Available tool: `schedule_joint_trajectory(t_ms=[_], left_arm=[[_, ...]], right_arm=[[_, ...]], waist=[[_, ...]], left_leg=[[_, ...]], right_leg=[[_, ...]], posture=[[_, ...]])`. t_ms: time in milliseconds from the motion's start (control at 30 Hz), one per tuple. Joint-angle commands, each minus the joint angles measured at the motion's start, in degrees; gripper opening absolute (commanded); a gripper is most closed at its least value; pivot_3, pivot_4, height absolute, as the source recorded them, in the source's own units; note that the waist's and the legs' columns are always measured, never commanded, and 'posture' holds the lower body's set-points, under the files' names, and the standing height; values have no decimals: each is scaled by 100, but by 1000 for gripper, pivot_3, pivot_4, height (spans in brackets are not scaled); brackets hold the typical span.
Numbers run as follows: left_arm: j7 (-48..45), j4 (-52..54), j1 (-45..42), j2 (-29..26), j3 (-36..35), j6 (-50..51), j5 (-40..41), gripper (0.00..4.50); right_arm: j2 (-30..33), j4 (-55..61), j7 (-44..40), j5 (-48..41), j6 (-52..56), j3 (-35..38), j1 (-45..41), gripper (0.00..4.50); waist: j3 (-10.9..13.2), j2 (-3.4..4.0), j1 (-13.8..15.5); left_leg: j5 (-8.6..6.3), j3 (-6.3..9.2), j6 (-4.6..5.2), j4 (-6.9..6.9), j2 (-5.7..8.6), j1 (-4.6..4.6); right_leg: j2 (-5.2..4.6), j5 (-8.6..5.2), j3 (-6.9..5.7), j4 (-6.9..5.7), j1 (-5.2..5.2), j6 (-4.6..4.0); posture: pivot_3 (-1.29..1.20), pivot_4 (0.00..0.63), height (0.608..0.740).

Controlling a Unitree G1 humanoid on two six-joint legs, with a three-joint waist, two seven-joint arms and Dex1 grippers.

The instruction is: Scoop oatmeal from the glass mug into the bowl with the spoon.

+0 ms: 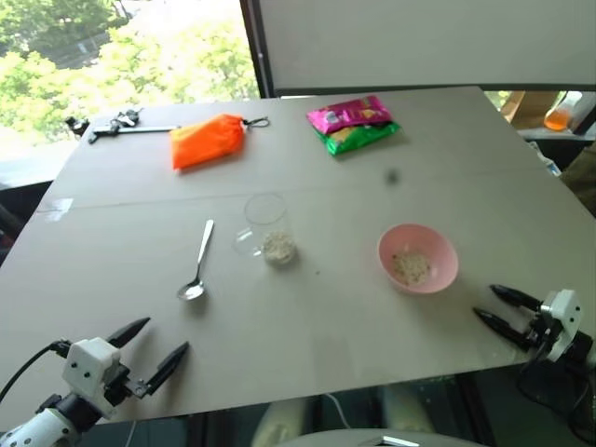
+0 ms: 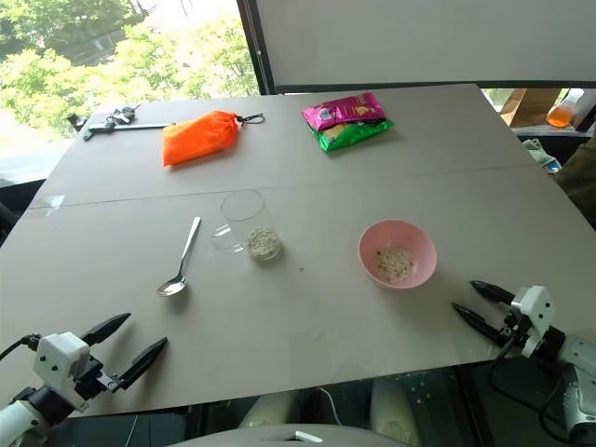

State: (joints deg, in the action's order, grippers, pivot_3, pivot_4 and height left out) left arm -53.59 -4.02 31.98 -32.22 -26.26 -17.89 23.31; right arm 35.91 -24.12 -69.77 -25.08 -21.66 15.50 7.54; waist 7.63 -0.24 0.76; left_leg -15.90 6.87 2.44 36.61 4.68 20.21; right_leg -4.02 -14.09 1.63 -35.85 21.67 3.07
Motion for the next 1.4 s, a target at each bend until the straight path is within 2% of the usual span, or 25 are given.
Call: schedule_joint_trajectory(t_ms=[33, 867, 1067, 1133, 1233, 1333, 1400], left_arm=[[-142, -121, 279, 111, 282, 127, -103, 4500], [-199, -353, 264, 431, 361, -50, 21, 4500], [-186, -298, 293, 434, 217, 63, 256, 4500], [-245, 49, 415, 364, 115, 304, 555, 4500], [-261, 436, 519, 281, 38, 602, 803, 4500], [-107, 1495, 617, 118, 101, 1310, 1208, 4500], [20, 1868, 555, 51, 84, 1641, 1350, 4500]], right_arm=[[-50, -93, -120, 151, 80, -210, 81, 3070], [-53, 167, -302, 159, 199, -290, 27, 3070], [-190, 1494, -280, -32, 654, -671, 592, 3070], [-133, 2586, -109, -297, 1216, -878, 871, 3070], [-47, 3608, 216, -566, 1881, -982, 1036, 3070], [251, 5159, 870, -1126, 3121, -1171, 802, 3070], [397, 5735, 1300, -1293, 3730, -1240, 555, 3070]], waist=[[0, 1, -5], [11, 22, -15], [12, 44, -7], [7, 54, -3], [29, 63, -3], [75, 65, -2], [89, 46, 5]], left_leg=[[0, 0, 0, 0, 0, 0], [-7, -17, 9, -8, 0, 3], [-7, -12, 10, -12, -1, 19], [-6, -12, 10, -11, -1, 41], [-3, -11, 15, -9, -1, 79], [-5, -18, 12, 19, 5, 110], [-5, -6, 11, 52, 4, 162]], right_leg=[[0, 0, 0, 0, 0, 0], [-2, -12, 21, 1, 8, 17], [-2, -12, 15, 0, 21, 17], [-2, -10, 13, -1, 48, 15], [-1, 2, 12, -5, 94, -1], [-4, 4, 16, -8, 110, 0], [-4, 12, -3, -13, 150, 10]], posture=[[0, 150, 740], [0, 150, 740], [0, 150, 740], [0, 150, 740], [0, 150, 740], [0, 150, 740], [0, 150, 740]])
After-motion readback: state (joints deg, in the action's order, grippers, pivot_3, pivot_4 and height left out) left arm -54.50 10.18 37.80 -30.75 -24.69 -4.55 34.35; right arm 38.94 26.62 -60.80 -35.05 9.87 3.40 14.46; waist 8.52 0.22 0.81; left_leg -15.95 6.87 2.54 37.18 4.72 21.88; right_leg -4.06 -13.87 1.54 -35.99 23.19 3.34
